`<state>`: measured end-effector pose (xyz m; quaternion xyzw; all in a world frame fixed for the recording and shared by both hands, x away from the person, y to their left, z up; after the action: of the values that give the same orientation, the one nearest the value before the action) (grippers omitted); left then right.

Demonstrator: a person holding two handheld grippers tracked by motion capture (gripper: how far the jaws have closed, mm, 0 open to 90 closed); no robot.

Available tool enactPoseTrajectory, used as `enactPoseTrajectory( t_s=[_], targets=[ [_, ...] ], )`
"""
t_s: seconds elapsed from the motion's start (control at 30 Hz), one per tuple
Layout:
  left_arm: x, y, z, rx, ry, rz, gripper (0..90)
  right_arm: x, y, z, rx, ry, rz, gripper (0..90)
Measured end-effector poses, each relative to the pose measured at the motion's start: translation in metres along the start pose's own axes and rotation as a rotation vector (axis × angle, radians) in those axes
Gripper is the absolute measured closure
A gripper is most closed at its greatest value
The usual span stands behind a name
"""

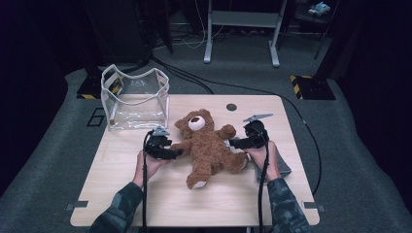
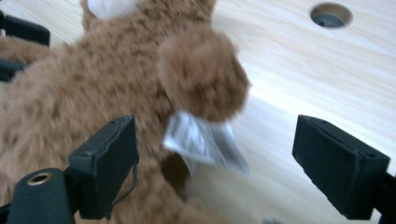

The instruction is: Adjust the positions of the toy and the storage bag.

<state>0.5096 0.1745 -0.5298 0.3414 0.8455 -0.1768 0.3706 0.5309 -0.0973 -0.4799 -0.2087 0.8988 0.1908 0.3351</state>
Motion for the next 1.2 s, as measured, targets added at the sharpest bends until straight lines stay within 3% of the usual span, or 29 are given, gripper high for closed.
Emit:
enactPoseTrajectory(
  t_s=[0.17,0.2,0.23,0.3,0.43,0.53,0.83,0.87,0.97,1.2],
  targets=[
    [0.004,-0.003,0.004,0.004,0.009,0.001,33.8,-0.02,0.006,0.017,-0.01,0.0,-0.037,15.3],
    [0.005,-0.004,0.006,0.007,0.01,0.001,36.9,-0.021,0.006,0.02,0.002,0.02,-0.042,16.8],
    [0.006,-0.003,0.007,0.008,0.022,0.016,41.0,-0.022,0.006,0.022,0.005,0.024,-0.049,21.6],
    [0.008,-0.005,0.01,0.017,0.011,0.007,52.7,-0.023,0.006,0.028,0.01,0.029,-0.056,30.1],
    [0.009,-0.004,0.011,0.031,-0.005,0.011,68.4,-0.021,0.007,0.033,0.009,0.021,-0.095,66.6],
    [0.008,-0.003,0.009,0.028,-0.012,0.024,72.7,-0.017,0.008,0.032,-0.003,0.018,-0.103,75.0],
    [0.004,0.009,0.0,0.017,-0.006,0.019,74.6,-0.003,0.01,0.023,-0.041,0.033,-0.009,78.5],
    [0.003,0.01,-0.001,0.018,-0.011,0.011,74.5,-0.002,0.009,0.022,-0.044,0.027,-0.023,78.6],
    [0.002,0.014,-0.003,0.018,0.0,0.016,74.5,0.004,0.013,0.017,-0.051,0.036,0.0,78.5],
    [0.001,0.013,-0.004,0.017,0.014,0.012,72.4,0.018,0.021,0.018,-0.027,0.022,-0.009,77.4]
  ],
)
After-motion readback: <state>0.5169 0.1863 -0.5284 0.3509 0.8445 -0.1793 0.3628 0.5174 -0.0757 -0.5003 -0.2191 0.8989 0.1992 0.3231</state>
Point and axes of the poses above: each handheld gripper's, and its own axes: z roughly forward along the jaws, x roughly out of its underside, y roughly to its left, the point moved 8 cm from there along z, roughly forward along the jaws, and after that the axes turned 6 degrees about z, right-handed, at the moved point
